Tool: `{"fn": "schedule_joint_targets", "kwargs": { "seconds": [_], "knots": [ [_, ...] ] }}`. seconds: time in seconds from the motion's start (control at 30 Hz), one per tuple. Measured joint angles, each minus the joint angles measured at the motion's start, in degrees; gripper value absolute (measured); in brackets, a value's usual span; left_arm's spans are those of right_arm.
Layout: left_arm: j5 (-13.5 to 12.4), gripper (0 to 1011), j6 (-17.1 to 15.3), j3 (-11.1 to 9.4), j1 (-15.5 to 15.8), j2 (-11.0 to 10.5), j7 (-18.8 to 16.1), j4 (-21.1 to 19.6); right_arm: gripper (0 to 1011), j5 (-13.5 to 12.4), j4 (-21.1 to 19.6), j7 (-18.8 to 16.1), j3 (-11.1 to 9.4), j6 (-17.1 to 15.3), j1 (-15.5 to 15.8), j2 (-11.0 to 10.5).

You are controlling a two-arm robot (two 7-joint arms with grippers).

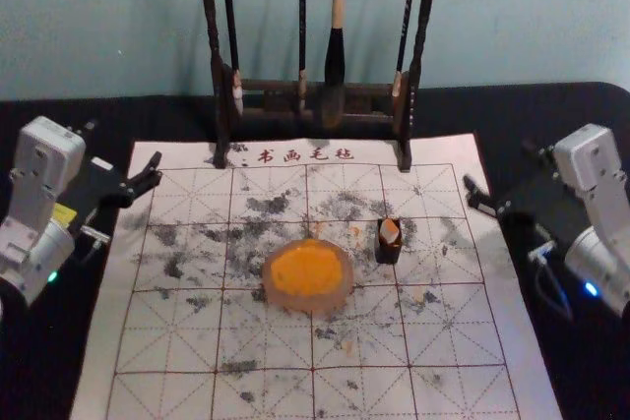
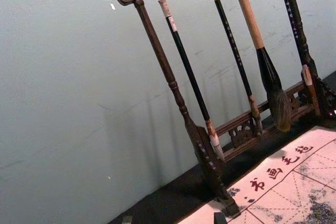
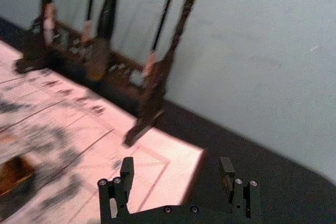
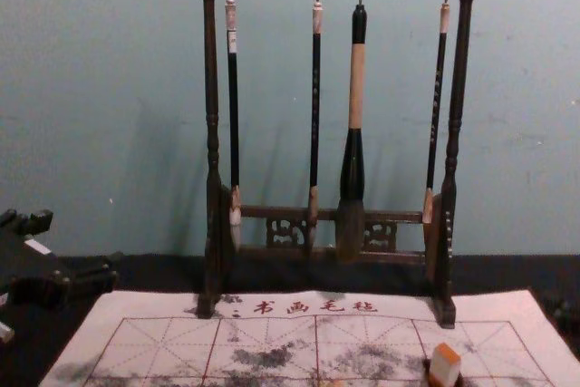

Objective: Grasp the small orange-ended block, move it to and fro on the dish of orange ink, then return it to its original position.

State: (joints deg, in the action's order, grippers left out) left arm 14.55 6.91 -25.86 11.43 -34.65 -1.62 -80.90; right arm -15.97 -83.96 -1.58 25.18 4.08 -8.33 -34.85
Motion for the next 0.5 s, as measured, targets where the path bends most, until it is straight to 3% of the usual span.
{"fn": "schedule_joint_targets", "kwargs": {
  "seconds": [0.27, 0.5],
  "knots": [
    [0.0, 1001, 0.0, 0.0, 0.0, 0.0, 0.0, 0.0, 1002, -3.41, -5.74, -5.83, 0.36, -4.54, 4.86, -1.34],
    [0.0, 1001, 0.0, 0.0, 0.0, 0.0, 0.0, 0.0, 1002, -4.52, -8.01, -9.77, 1.05, -4.96, 6.4, -1.19]
  ]
}}
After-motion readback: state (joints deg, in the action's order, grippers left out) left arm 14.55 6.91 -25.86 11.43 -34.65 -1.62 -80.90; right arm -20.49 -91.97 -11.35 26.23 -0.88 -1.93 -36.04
